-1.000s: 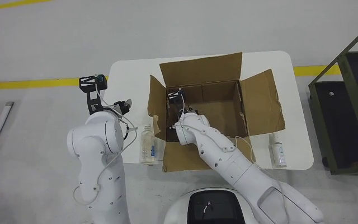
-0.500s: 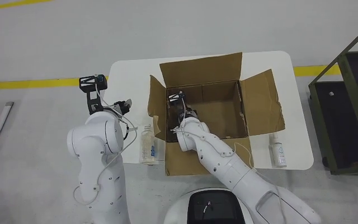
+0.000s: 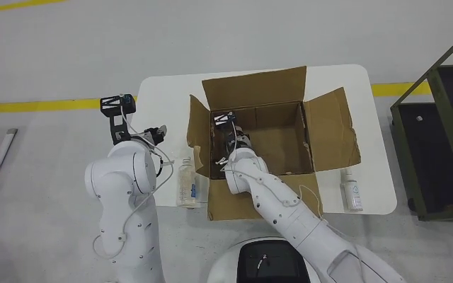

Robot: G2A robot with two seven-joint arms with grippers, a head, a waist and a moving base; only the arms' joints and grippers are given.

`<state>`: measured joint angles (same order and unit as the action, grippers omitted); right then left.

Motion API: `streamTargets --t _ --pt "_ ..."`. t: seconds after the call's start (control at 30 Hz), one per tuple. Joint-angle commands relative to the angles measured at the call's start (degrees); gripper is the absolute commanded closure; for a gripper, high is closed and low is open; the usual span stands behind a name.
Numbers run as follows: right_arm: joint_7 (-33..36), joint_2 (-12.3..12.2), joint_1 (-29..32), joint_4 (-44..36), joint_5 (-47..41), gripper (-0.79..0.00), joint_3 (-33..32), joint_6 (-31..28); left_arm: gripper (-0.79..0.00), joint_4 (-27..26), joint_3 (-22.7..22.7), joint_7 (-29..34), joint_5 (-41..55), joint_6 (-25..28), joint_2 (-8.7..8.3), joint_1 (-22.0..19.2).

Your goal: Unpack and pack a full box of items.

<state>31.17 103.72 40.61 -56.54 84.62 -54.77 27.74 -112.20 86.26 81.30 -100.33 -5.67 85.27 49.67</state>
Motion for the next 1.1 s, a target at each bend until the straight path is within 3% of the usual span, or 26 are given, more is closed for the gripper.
streamTargets --t 0.0,0.27,0.67,1.07 --pt "1.6 -0.2 0.8 -1.7 0.3 0.0 -0.5 -0.6 -0.785 0.0 0.0 0.0 0.0 0.0 0.0 0.0" --pt "1.0 -0.3 1.3 -1.9 0.3 0.0 -0.8 -0.9 -0.785 0.0 0.0 0.0 0.0 0.0 0.0 0.0" --pt "-10.2 -0.7 5.1 -1.8 -1.2 0.0 -3.8 -4.2 -0.785 0.0 0.0 0.0 0.0 0.0 0.0 0.0" --pt "-12.4 0.9 1.0 5.5 -1.0 0.0 -1.6 -3.8 -0.785 0.0 0.0 0.0 0.0 0.0 0.0 0.0"
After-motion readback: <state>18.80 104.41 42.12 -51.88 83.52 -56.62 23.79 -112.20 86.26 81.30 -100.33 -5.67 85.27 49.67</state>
